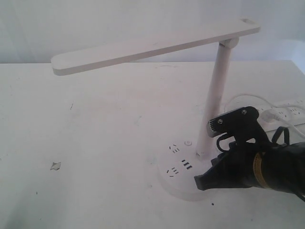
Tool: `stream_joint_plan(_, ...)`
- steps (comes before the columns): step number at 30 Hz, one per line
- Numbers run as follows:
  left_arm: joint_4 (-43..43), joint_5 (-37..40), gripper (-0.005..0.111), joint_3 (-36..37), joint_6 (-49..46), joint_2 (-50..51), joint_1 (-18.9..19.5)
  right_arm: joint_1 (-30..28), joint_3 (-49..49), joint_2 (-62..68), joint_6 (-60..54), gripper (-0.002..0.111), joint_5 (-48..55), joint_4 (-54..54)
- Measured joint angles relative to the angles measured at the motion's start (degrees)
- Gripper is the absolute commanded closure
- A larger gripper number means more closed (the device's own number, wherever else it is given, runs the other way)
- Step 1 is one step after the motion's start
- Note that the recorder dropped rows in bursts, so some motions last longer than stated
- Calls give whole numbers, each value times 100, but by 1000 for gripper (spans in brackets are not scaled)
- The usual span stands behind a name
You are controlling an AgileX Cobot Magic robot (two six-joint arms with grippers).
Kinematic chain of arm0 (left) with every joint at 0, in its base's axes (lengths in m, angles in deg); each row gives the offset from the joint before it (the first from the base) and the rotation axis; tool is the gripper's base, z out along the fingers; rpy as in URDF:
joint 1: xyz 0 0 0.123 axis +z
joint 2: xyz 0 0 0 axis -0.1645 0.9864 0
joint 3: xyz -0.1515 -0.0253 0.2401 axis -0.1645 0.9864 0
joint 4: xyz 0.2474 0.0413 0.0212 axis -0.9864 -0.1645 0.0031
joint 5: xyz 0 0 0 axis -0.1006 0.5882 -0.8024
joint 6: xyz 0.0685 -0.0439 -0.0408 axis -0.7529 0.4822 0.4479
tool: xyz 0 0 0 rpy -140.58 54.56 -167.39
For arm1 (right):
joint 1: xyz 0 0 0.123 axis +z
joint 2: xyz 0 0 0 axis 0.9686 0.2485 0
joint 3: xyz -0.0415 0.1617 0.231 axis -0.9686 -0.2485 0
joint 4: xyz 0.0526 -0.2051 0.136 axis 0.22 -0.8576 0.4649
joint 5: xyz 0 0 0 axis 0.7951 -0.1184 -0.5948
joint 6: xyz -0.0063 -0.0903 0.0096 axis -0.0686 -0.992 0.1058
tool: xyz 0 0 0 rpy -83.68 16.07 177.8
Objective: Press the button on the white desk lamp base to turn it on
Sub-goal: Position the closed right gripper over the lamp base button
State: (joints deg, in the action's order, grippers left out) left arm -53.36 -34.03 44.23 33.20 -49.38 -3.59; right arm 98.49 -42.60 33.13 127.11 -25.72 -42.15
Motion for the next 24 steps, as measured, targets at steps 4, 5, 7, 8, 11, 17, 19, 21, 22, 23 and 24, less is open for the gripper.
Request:
stream_joint_plan(4, 0, 0, 107, 0, 0, 0, 0, 0, 0, 0, 0, 108, 0, 0)
stream_joint_plan(5, 0, 0, 107, 0, 0, 0, 0, 0, 0, 0, 0, 108, 0, 0)
stream_joint_plan(7, 0, 0, 107, 0, 0, 0, 0, 0, 0, 0, 0, 108, 0, 0)
stream_joint_plan(8, 0, 0, 107, 0, 0, 0, 0, 0, 0, 0, 0, 108, 0, 0)
stream_joint_plan(11, 0, 0, 107, 0, 0, 0, 0, 0, 0, 0, 0, 108, 26, 0)
stream_joint_plan(17, 0, 0, 107, 0, 0, 0, 0, 0, 0, 0, 0, 108, 47, 0)
stream_joint_plan(19, 0, 0, 107, 0, 0, 0, 0, 0, 0, 0, 0, 108, 47, 0)
stream_joint_plan(21, 0, 0, 107, 0, 0, 0, 0, 0, 0, 0, 0, 108, 18, 0)
stream_joint_plan(22, 0, 0, 107, 0, 0, 0, 0, 0, 0, 0, 0, 108, -28, 0)
stream_joint_plan(23, 0, 0, 107, 0, 0, 0, 0, 0, 0, 0, 0, 108, -82, 0)
stream_joint_plan(24, 0, 0, 107, 0, 0, 0, 0, 0, 0, 0, 0, 108, -128, 0)
